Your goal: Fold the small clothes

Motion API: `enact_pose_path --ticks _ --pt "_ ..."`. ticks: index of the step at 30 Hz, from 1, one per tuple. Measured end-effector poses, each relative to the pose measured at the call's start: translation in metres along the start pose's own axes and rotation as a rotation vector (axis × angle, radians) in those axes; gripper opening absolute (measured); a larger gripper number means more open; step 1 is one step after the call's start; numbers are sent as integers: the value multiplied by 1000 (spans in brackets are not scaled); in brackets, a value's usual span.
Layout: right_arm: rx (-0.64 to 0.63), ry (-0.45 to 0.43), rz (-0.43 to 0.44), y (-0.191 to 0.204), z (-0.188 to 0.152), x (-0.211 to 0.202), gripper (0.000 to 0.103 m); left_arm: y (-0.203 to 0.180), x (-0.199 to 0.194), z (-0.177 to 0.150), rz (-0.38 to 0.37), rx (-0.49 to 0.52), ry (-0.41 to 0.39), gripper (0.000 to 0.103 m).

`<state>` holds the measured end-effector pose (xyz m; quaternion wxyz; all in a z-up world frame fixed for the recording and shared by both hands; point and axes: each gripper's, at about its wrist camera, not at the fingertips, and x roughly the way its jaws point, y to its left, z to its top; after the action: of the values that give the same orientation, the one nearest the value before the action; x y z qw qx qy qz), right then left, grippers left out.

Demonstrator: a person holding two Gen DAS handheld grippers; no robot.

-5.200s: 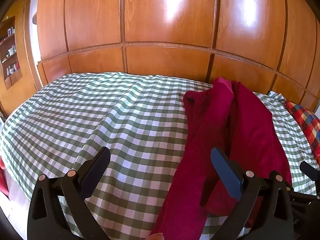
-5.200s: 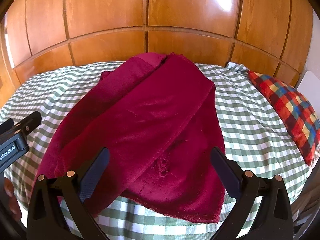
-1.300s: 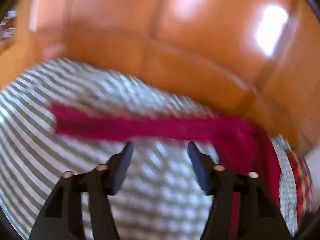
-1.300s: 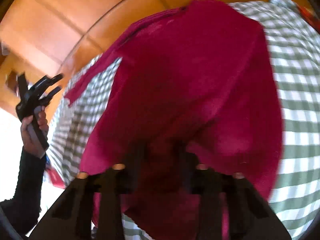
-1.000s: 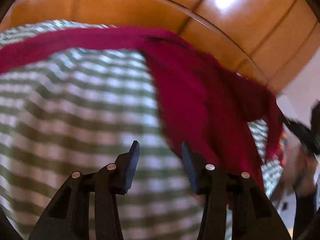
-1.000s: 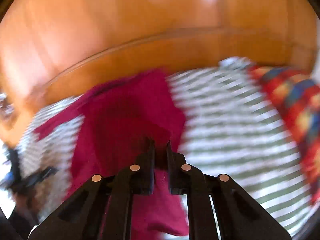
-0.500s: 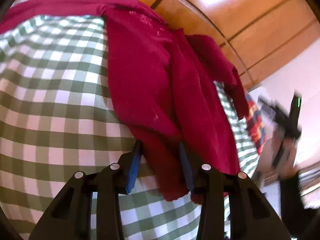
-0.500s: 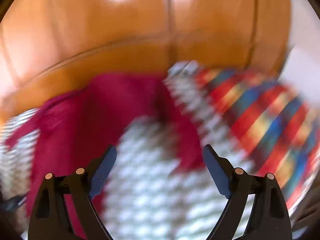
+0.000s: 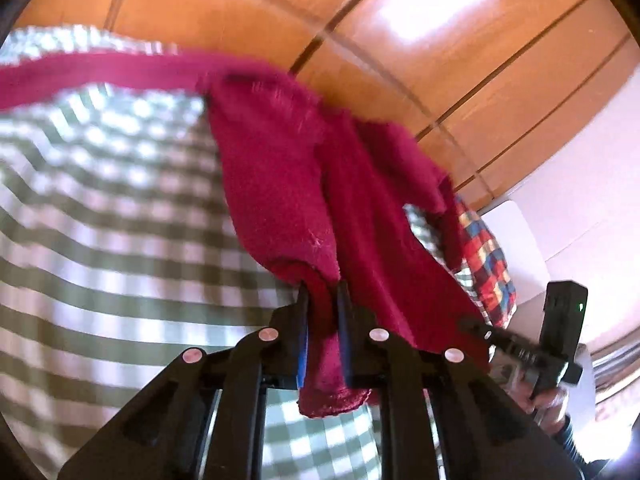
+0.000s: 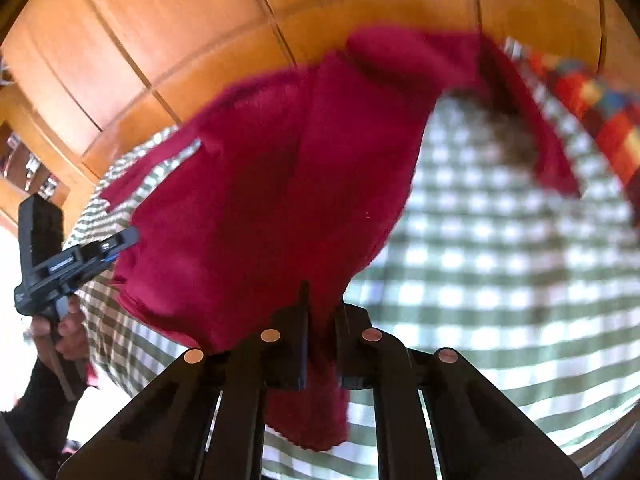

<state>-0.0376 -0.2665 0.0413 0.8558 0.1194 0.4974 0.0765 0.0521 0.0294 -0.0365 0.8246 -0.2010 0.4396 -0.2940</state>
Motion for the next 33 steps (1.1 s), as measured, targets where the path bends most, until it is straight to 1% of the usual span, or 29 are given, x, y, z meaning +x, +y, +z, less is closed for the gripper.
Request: enact_pose_path --ticks 1,3,5,6,7,8,9,11,12,14,15,16,17,18,19,20,21,22,24,25,26,27,28,29,30,32,33 --pt "-18 -23 -11 -1 2 -14 8 0 -12 2 3 9 -17 11" --pt "-31 -37 -14 -10 2 -32 8 3 -43 4 11 22 -51 10" --pt "-58 -14 -19 -13 -10 -43 8 7 -73 0 15 31 -61 10" --pt "-71 4 -26 -17 -15 -43 8 8 -84 -5 38 40 -61 10" --pt "-95 44 -43 -18 -27 -43 8 10 -97 -16 76 56 -41 10" --pt "-116 81 -59 -20 -38 -42 8 14 -103 -22 91 58 -30 10" --pt "-128 127 -63 -23 -53 -41 8 21 -112 -36 117 50 -5 10" --pt "-117 186 -41 -31 -76 -39 8 36 -117 -59 155 15 46 10" --pt "-123 225 -32 -33 -89 -35 8 45 -114 -72 174 -13 82 10" --pt "-115 273 -22 -35 -102 -28 8 57 -101 -96 252 -36 155 10" --pt "-109 295 -3 -36 -106 -23 8 61 -94 -105 295 -37 187 6" --pt "-101 298 5 -38 -105 -23 11 63 -89 -109 330 -34 200 8" --pt "-84 296 17 -40 -103 -23 14 64 -89 -110 341 -40 189 14" --pt "-62 284 27 -45 -98 -26 27 64 -91 -107 337 -46 178 20" --pt "-45 238 14 -52 -88 -33 44 64 -94 -101 331 -52 149 23" --pt "-34 196 -10 -57 -82 -38 53 65 -98 -94 338 -55 113 32" --pt "-19 152 -43 -64 -73 -43 63 67 -99 -86 349 -60 78 36" --pt "0 105 -93 -73 -61 -47 64 67 -99 -79 351 -60 59 36" --pt "36 42 -188 -91 -45 -48 64 62 -94 -63 361 -38 19 36" --pt "79 1 -262 -106 -31 -46 64 56 -89 -56 376 -23 3 38" --pt "112 -27 -316 -119 -20 -43 64 51 -84 -51 381 -7 -8 42" --pt "131 -47 -349 -127 -13 -41 64 44 -76 -43 372 14 -17 47" --pt "149 -75 -398 -140 -1 -35 64 36 -71 -39 365 23 -20 50" --pt "152 -83 -430 -147 9 -26 64 30 -62 -34 358 29 -22 53" --pt "147 -82 -445 -155 16 -20 64 23 -51 -30 345 40 -15 53" --pt "126 -70 -506 -162 35 6 64 11 -36 -27 339 63 0 53" --pt "122 -62 -520 -165 41 17 64 6 -25 -24 336 75 9 53"
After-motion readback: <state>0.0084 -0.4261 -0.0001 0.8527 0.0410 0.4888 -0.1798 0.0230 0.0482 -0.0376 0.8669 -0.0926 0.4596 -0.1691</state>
